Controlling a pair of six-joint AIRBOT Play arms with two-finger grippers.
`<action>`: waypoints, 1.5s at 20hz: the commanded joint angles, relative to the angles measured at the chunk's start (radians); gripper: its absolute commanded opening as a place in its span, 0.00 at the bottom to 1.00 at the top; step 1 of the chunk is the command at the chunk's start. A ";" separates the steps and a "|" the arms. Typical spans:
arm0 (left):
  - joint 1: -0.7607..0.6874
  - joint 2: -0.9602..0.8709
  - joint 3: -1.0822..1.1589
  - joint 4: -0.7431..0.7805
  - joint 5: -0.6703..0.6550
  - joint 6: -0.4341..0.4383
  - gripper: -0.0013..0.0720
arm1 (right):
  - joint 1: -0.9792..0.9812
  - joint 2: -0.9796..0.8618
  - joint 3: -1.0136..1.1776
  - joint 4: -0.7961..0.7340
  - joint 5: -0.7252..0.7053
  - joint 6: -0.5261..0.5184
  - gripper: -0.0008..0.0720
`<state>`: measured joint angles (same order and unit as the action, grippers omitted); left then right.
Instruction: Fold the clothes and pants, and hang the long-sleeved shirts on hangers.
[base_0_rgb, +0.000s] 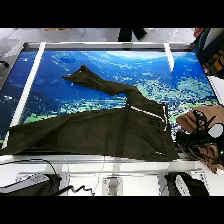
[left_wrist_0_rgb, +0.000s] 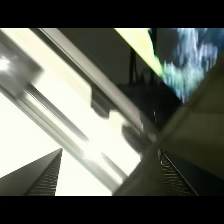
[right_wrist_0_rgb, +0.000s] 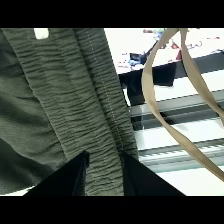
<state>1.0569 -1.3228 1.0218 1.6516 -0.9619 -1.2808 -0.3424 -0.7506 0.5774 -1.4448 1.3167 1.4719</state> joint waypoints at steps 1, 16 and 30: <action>-0.021 -0.002 0.044 -0.084 0.055 -0.069 0.92 | 0.000 0.000 0.000 0.001 -0.021 0.000 0.36; -0.312 -0.228 0.045 -0.194 0.192 0.002 0.69 | 0.000 0.000 0.000 0.034 -0.080 0.011 0.36; -0.319 -0.151 0.266 -0.179 0.210 0.006 0.05 | 0.000 0.000 0.000 0.034 -0.165 0.011 0.36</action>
<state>0.7383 -1.4921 1.2583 1.4628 -0.7631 -1.2751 -0.3424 -0.7506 0.5774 -1.4109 1.1759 1.4826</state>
